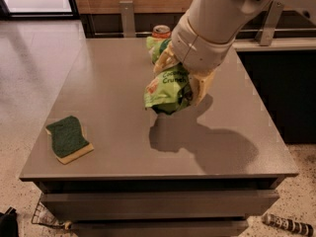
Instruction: Move green rice chip bag near sponge
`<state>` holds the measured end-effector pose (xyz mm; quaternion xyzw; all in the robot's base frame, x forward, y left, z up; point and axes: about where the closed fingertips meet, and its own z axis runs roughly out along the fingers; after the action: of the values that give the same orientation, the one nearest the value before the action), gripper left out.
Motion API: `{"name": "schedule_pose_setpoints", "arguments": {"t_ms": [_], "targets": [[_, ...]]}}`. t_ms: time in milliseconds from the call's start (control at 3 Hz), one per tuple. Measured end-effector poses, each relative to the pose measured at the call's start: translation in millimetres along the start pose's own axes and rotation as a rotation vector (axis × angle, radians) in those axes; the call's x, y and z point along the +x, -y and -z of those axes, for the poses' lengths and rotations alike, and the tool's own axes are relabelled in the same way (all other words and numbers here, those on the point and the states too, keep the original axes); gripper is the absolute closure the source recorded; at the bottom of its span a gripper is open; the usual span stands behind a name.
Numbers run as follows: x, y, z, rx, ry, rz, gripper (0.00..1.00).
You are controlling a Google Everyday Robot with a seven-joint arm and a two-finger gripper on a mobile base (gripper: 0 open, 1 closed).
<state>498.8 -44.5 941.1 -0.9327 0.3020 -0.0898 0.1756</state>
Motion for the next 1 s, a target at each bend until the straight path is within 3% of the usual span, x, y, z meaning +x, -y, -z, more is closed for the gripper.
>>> {"name": "schedule_pose_setpoints", "arguments": {"t_ms": [333, 667, 1000], "targets": [[-39.4, 10.5, -13.6, 0.082, 0.072, 0.106, 1.0], [-66.7, 27.3, -35.3, 0.207, 0.187, 0.235, 1.0], [-77.3, 34.9, -44.6, 0.259, 0.251, 0.297, 1.0]]}}
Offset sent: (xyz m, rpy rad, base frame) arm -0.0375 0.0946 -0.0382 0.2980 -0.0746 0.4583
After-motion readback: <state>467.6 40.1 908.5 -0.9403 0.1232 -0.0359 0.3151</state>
